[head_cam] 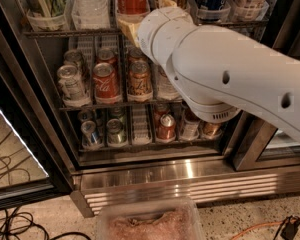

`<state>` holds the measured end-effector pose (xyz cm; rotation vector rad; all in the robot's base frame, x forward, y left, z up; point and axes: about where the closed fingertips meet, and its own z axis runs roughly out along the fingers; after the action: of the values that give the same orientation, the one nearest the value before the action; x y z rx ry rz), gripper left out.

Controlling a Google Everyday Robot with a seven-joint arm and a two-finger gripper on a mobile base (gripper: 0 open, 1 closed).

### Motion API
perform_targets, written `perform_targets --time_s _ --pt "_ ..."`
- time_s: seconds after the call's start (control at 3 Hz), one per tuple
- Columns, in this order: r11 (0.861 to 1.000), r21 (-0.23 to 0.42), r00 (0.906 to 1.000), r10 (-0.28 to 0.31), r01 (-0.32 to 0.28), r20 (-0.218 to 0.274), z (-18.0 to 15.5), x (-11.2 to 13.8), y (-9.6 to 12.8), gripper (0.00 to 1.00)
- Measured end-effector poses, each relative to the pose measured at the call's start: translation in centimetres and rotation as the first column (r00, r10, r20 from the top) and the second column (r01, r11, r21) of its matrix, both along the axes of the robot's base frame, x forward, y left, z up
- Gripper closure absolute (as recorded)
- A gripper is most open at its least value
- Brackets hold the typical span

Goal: Pick coke can from top shelf of fridge

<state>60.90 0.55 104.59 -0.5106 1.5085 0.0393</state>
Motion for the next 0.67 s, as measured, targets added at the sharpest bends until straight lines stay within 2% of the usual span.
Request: perform_targets --time_s 0.33,0.67 --pt "1.0 -0.008 0.9998 -0.019 0.02 0.008 0.3 0.9 -0.6 0.35" --pt "1.0 0.003 0.9993 -0.01 0.01 0.037 1.9 2.3 0.3 0.35"
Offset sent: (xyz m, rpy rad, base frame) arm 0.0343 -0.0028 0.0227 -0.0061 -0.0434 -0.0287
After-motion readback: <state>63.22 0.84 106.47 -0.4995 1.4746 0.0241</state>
